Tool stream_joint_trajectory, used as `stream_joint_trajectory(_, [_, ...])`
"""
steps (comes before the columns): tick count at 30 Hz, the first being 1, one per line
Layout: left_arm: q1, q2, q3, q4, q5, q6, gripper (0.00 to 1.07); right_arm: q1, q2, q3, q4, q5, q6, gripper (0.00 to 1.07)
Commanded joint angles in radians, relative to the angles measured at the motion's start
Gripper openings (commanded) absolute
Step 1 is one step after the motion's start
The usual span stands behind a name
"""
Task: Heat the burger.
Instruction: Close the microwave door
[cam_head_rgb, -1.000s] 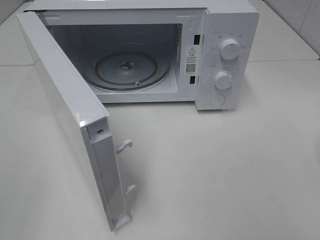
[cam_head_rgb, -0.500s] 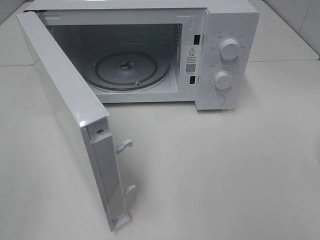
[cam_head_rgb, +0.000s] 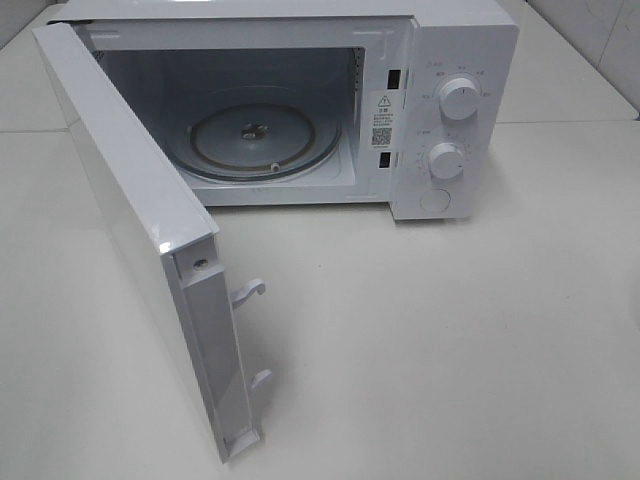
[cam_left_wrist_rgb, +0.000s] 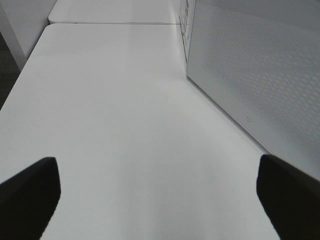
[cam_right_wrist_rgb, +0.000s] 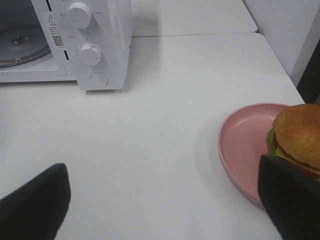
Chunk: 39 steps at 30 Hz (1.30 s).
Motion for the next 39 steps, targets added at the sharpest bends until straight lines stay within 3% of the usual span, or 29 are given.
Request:
stream_joint_trajectory(1, [0.002,-0.003,-0.001,0.0,-0.001,-0.005,1.01,-0.005,-0.026,0.006,0.008,-0.007,-0.014,0.97])
stream_joint_trajectory(8, [0.002,-0.003,-0.001,0.0,-0.001,-0.005,1.01,-0.005,-0.026,0.006,0.008,-0.007,-0.014,0.8])
stream_joint_trajectory(9, [0.002,-0.003,-0.001,0.0,-0.001,-0.005,1.01,-0.005,-0.026,0.006,0.008,-0.007,-0.014,0.72])
stream_joint_trajectory(10, [0.002,-0.003,-0.001,0.0,-0.001,-0.005,1.01,-0.005,-0.026,0.006,0.008,-0.007,-0.014,0.72])
stream_joint_trajectory(12, [0.002,-0.003,-0.001,0.0,-0.001,-0.005,1.01,-0.005,-0.026,0.006,0.008,-0.007,-0.014,0.61])
stream_joint_trajectory(19, [0.002,-0.003,-0.001,0.0,-0.001,-0.005,1.01,-0.005,-0.026,0.006,0.007,-0.007,-0.014,0.45])
stream_joint_trajectory(39, [0.002,-0.003,-0.001,0.0,-0.001,-0.005,1.01,-0.005,-0.026,0.006,0.007,-0.007,-0.014,0.43])
